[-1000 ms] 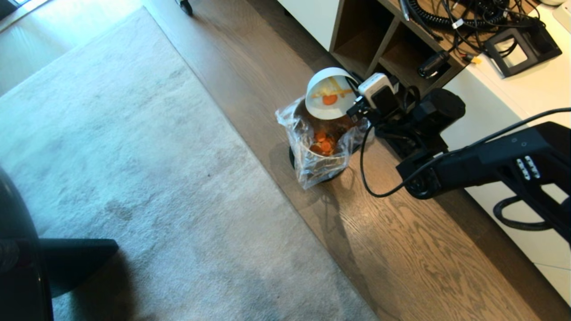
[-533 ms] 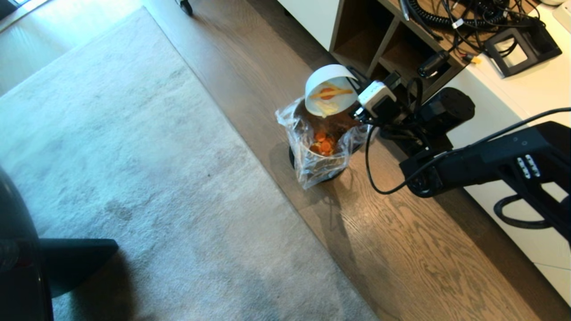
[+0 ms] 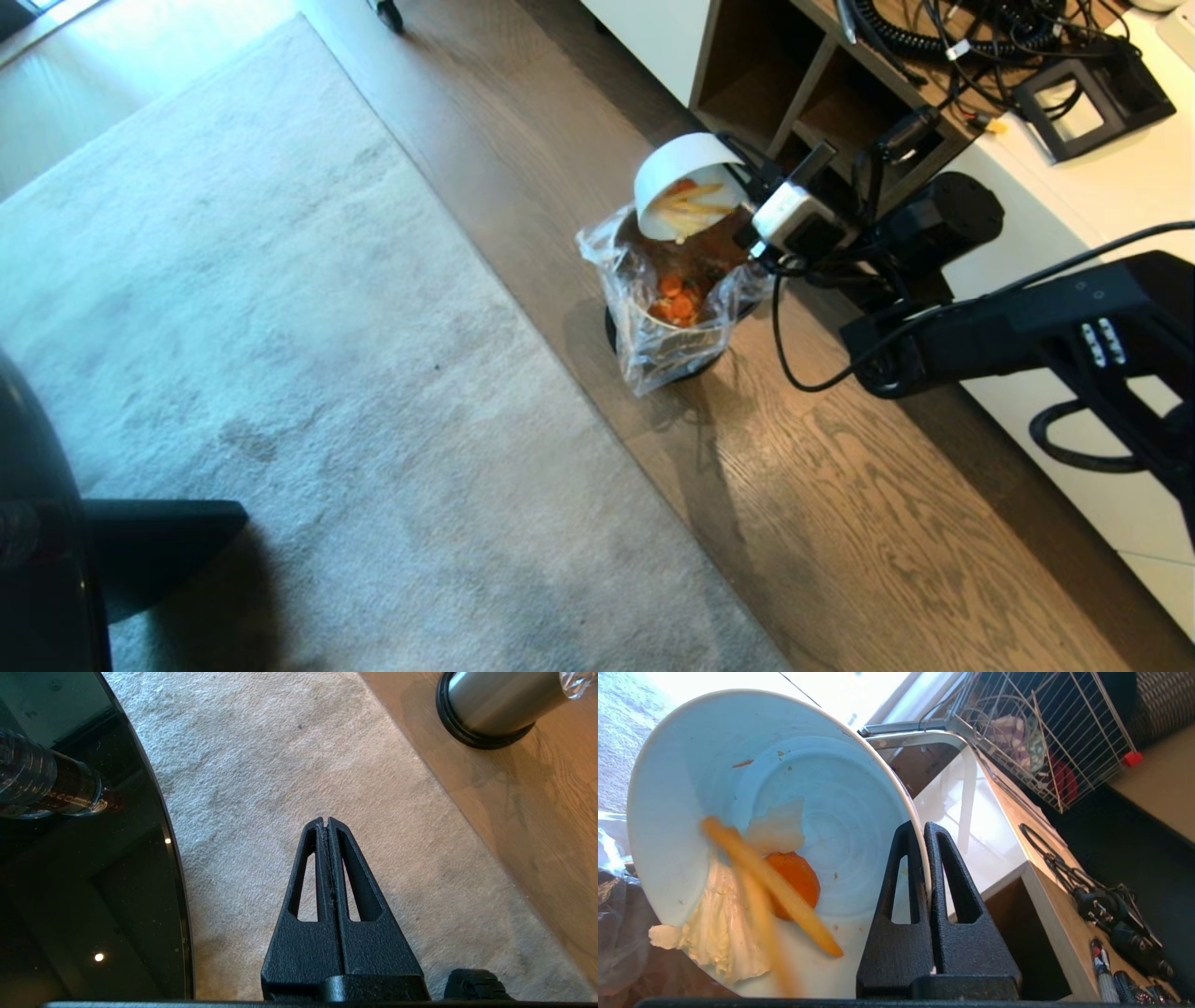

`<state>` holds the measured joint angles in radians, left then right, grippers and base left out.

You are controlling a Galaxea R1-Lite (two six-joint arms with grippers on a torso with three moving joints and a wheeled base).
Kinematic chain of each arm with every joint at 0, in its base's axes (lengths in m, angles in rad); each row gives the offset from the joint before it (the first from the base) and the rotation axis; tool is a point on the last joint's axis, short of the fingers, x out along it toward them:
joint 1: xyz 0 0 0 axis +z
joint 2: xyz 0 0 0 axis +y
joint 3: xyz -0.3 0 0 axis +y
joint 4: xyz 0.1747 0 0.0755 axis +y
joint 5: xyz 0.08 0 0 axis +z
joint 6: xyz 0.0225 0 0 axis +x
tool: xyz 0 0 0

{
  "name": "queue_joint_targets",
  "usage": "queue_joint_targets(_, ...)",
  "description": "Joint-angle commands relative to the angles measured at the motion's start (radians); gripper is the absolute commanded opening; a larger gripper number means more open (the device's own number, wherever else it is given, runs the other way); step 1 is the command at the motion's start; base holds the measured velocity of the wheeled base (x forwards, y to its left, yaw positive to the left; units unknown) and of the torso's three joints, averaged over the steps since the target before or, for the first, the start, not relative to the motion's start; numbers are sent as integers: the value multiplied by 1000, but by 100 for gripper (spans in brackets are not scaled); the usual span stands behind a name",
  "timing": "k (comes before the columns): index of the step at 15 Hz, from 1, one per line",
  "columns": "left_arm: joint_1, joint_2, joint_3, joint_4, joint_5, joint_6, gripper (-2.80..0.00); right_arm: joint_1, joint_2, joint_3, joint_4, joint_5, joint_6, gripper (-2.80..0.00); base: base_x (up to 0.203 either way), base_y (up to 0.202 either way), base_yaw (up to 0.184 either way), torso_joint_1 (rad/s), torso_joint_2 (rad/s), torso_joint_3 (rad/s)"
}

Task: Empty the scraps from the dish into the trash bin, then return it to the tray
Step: Pour the leftover food from the bowl into the trash can

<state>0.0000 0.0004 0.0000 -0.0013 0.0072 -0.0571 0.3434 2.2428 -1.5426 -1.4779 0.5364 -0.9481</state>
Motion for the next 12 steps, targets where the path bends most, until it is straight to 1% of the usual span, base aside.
queue_joint_targets(1,0,0,0,0,0,0,-280,-1,3,-29,-7,5,-6,-280,0,0,0,0,0,0)
queue_joint_targets(4,0,0,0,0,0,-1,-280,-2,22,-143,-5,5,-3,-280,0,0,0,0,0,0)
queue_joint_targets(6,0,0,0,0,0,-1,-280,-2,27,-187,-11,6,-3,-280,0,0,0,0,0,0)
queue_joint_targets(12,0,0,0,0,0,-1,-280,-1,21,-189,-17,13,-3,-280,0,0,0,0,0,0)
